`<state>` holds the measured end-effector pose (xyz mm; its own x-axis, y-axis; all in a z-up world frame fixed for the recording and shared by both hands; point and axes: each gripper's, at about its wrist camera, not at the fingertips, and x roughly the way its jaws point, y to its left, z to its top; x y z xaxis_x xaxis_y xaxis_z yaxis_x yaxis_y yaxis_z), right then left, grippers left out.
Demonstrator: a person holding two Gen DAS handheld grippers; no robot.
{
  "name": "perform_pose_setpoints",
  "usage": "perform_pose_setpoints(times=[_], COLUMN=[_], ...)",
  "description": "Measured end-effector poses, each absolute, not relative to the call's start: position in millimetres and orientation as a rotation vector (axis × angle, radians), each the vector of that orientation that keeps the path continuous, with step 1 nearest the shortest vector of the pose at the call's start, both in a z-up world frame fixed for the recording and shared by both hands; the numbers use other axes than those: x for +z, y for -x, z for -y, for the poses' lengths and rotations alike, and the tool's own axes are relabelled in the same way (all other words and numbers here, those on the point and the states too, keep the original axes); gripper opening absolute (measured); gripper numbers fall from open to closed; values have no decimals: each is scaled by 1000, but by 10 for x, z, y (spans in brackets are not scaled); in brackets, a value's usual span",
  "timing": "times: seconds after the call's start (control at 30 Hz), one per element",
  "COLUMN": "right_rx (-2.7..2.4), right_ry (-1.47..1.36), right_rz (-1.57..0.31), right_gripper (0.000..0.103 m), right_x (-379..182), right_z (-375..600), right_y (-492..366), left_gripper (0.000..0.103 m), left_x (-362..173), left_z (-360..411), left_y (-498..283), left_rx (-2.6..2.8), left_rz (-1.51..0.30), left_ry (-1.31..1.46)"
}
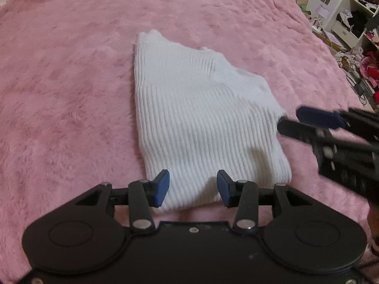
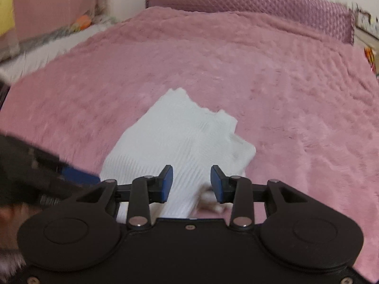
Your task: Fold small clothes
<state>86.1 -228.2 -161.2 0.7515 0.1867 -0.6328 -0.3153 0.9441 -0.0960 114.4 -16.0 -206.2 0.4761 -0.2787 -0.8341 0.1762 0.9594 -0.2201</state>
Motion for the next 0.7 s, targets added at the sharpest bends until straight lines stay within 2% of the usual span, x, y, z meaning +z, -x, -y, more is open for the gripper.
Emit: perform_pose_setpoints(times=[0.4,0.53,0.7], right_rx=[275,285,278], right_ry=[260,187,148], right_rz=[-824,-808,-692], right_gripper=[37,37,37], right_x=[-2127,-1995,-1660], right_z=[2149,2209,2254], right_y=[-822,-813,-836], left_gripper=[49,49,49], left_x=[-2293,-2255,-2039], left_z=[215,199,86], left_y=[-1171,-1192,-1233], left_rx=[-263,-266,-259], left_rz=[-1067,-1060,-1006], left_ry=[74,87,151])
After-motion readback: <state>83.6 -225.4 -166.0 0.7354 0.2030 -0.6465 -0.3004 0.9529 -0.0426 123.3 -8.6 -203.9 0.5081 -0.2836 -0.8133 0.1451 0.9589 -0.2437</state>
